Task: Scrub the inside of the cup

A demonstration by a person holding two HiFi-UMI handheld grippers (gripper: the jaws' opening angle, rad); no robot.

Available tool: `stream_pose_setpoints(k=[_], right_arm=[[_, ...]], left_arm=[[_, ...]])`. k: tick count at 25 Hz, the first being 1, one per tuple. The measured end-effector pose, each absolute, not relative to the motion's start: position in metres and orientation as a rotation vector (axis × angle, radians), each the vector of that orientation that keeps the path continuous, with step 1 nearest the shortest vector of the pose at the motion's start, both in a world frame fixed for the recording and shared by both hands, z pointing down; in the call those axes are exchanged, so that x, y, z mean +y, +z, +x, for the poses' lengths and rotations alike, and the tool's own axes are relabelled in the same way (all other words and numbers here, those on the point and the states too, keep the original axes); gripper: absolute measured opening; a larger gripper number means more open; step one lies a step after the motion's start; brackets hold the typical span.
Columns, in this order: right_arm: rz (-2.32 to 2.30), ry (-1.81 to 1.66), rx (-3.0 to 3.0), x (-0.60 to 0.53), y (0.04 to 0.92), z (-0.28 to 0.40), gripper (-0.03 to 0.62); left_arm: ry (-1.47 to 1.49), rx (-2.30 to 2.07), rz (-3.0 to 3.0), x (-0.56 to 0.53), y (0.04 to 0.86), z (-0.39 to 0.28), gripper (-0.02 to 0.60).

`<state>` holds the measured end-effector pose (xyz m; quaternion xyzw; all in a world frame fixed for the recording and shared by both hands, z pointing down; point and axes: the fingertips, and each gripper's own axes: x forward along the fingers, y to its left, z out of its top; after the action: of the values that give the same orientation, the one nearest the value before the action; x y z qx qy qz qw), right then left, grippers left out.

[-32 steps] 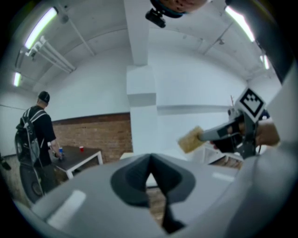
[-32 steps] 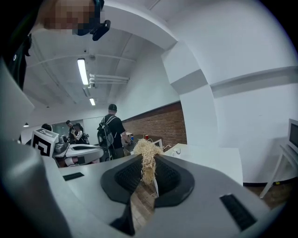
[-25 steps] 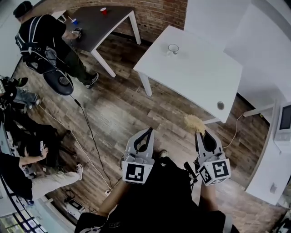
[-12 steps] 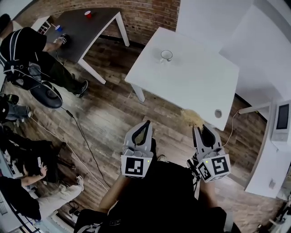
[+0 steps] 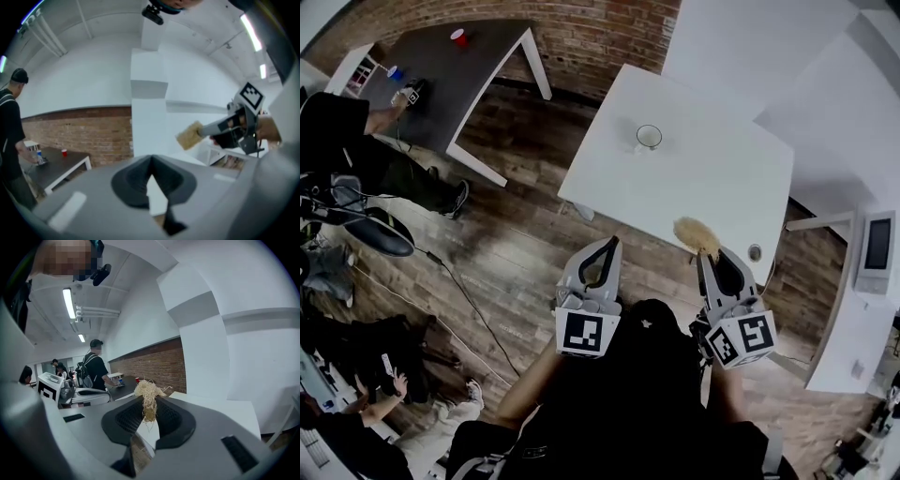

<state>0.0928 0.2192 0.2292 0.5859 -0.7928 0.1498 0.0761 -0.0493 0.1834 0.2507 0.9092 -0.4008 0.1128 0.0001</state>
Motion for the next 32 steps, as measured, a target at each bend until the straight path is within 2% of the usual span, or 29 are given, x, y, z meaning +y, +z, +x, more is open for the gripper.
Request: stream_pose_setpoints(k=[7, 23, 32], right_arm=[[1.728, 0.471, -2.37, 0.171, 0.234, 0.096, 0.055], [1.557, 0.479, -2.438, 0.052, 0.256, 0.15, 0.055], [1.477, 0.507, -2.362, 0.007, 0.291, 0.145, 0.055]], left_arm=[[0.361, -1.223, 2.837, 0.143, 0.263, -0.037, 0.003], [0.478, -1.266, 2.718, 0.034, 0.309, 0.025, 0.005], [0.694, -1.161, 2.648, -0.004, 0.373, 0.031, 0.005]])
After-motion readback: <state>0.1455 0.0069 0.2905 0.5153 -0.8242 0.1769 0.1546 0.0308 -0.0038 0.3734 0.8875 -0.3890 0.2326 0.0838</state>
